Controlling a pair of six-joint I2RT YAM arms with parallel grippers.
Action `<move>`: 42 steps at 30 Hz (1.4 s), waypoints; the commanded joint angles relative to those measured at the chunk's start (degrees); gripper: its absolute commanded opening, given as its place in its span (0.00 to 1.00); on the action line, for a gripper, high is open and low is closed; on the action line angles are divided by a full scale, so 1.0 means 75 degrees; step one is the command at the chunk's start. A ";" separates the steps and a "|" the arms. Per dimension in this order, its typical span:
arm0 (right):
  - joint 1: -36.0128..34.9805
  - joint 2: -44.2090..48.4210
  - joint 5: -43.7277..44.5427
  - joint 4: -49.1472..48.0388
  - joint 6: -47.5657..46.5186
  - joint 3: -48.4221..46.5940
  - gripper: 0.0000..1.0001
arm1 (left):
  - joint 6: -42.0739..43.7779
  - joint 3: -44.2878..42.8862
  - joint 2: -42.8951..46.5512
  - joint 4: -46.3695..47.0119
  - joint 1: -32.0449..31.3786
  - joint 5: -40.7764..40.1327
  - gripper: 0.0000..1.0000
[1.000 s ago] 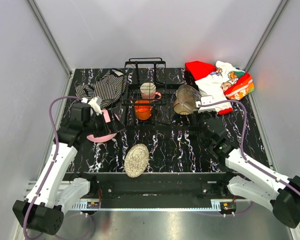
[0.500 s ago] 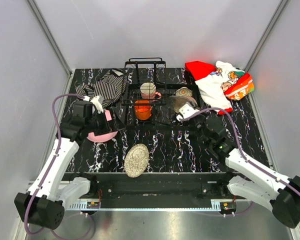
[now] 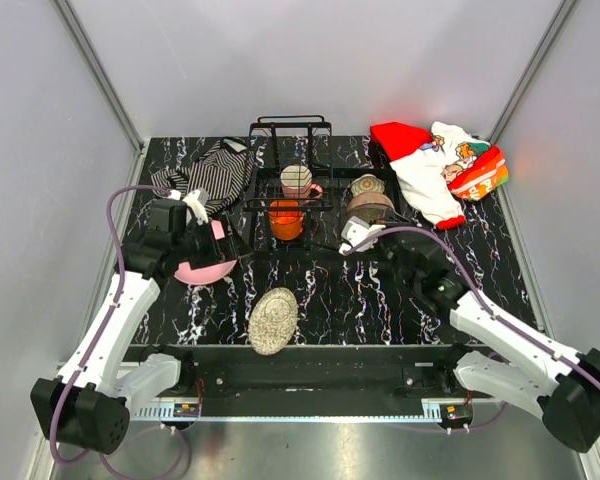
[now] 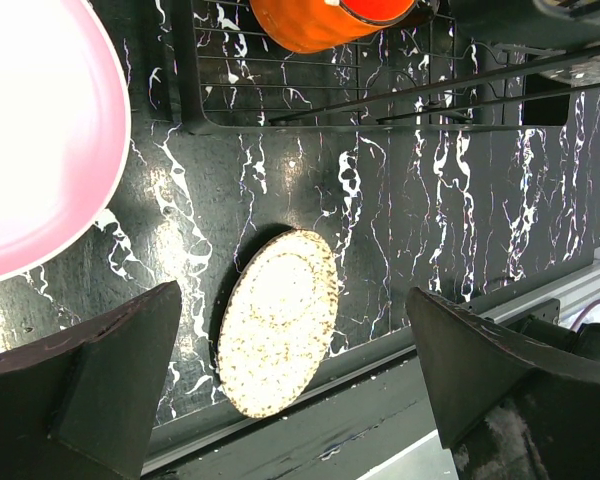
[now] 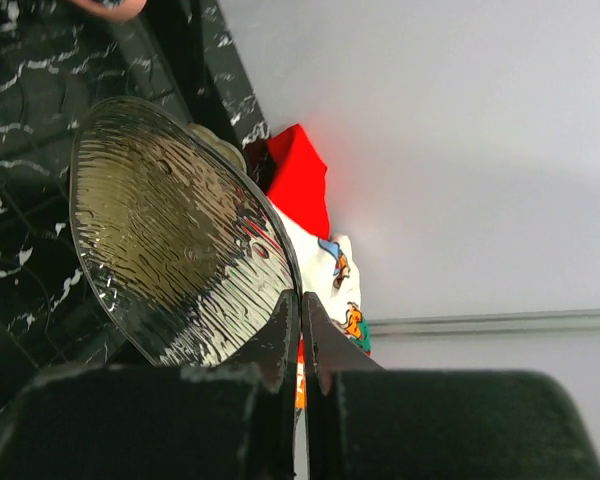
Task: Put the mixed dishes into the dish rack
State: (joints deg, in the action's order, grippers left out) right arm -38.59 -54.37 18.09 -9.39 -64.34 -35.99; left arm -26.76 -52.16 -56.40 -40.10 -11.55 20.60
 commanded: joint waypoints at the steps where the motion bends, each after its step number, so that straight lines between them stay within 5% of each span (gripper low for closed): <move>1: 0.0059 -0.0355 0.0272 -0.0283 -0.0550 -0.0159 0.00 | 0.0147 -0.0100 0.0044 0.0401 0.0052 0.0101 0.99; 20: 0.0317 -0.1340 -0.0337 -0.1022 -0.1114 0.0146 0.00 | 0.0252 0.0123 0.0067 0.0553 0.0228 0.0265 0.99; 42: 0.0317 -0.1716 -0.0841 0.0313 -0.0703 -0.0065 0.00 | 0.0428 0.0381 0.0067 0.0682 0.0532 0.0558 0.99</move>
State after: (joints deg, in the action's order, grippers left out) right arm -36.58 -69.21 14.79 -11.84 -71.16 -34.94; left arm -24.86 -49.98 -56.38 -37.56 -8.14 22.48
